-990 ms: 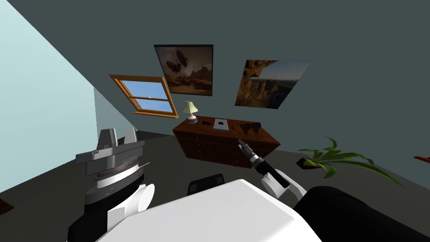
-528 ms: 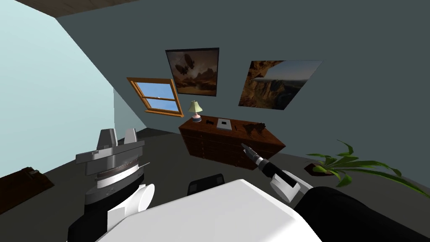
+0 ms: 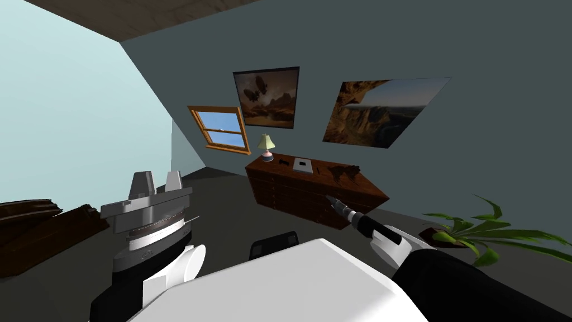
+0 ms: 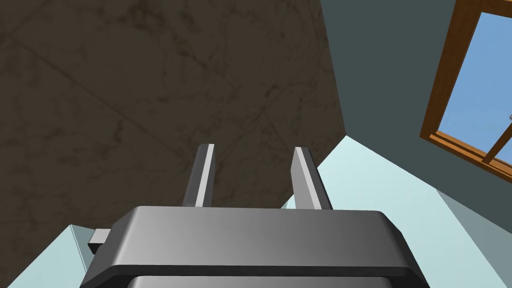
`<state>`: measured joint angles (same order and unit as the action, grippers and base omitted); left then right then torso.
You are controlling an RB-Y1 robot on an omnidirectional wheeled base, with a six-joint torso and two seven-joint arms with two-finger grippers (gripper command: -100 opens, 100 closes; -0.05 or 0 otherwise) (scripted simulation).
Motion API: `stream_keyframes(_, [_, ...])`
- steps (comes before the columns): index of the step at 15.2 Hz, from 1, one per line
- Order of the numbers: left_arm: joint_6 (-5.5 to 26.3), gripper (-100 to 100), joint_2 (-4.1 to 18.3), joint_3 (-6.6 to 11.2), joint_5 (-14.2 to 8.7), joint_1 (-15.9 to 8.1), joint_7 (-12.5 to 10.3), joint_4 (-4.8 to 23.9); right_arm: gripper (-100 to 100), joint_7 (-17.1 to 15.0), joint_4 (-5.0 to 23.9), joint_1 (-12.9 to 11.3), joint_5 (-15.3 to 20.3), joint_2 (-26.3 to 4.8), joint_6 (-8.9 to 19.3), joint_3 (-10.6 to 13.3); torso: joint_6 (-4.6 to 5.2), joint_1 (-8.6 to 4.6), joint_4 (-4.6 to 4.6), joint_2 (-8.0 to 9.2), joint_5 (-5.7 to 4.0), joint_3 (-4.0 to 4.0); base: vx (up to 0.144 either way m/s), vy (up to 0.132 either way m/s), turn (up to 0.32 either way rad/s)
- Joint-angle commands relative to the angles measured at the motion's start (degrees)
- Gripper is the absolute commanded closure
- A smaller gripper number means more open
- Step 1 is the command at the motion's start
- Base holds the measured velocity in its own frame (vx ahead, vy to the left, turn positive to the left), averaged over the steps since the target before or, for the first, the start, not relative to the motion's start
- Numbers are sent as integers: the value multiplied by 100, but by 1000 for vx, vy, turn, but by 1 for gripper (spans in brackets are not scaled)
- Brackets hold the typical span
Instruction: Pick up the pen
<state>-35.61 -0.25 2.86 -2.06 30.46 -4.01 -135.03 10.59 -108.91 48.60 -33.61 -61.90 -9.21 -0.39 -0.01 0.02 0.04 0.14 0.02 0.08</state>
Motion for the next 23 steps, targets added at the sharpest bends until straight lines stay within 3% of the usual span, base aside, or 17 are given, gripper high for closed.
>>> stream_keyframes(1, [0,0,0,0,0,0,0,0,-100,73,179,156,-266,-286,159,-9,0,0,0,0,0,0,-32,39,163])
stream_keyframes(3, [0,0,0,0,0,0,0,0,-100,73,179,156,-266,-422,159,-9,-2,2,0,1,1,0,-28,33,107])
stream_keyframes(4, [0,0,0,0,0,0,0,0,-100,127,342,284,-502,-608,291,-14,0,0,0,-1,0,0,-24,35,166])
stream_keyframes(9, [0,0,0,0,0,0,0,0,-100,181,503,412,-737,-1102,422,-16,-4,-1,-1,-6,0,-4,-16,28,123])
stream_keyframes(12, [0,0,0,0,0,0,0,0,-100,290,811,666,-1177,-1564,682,-15,-4,-4,-2,-11,-1,-6,-4,27,175])
stream_keyframes(17, [0,0,0,0,0,0,0,0,-100,343,957,790,-1428,-2066,809,-10,-4,-6,-4,-16,-1,-10,4,17,117])
stream_keyframes(18, [0,0,0,0,0,0,0,0,-100,396,1098,912,-1650,-2273,933,-4,-1,-9,-4,-16,-2,-10,13,10,157])
stream_keyframes(23, [0,0,1,0,0,0,0,0,-100,498,1356,1146,-2076,-2934,1169,14,-8,-15,-7,-31,-3,-18,31,-2,193])
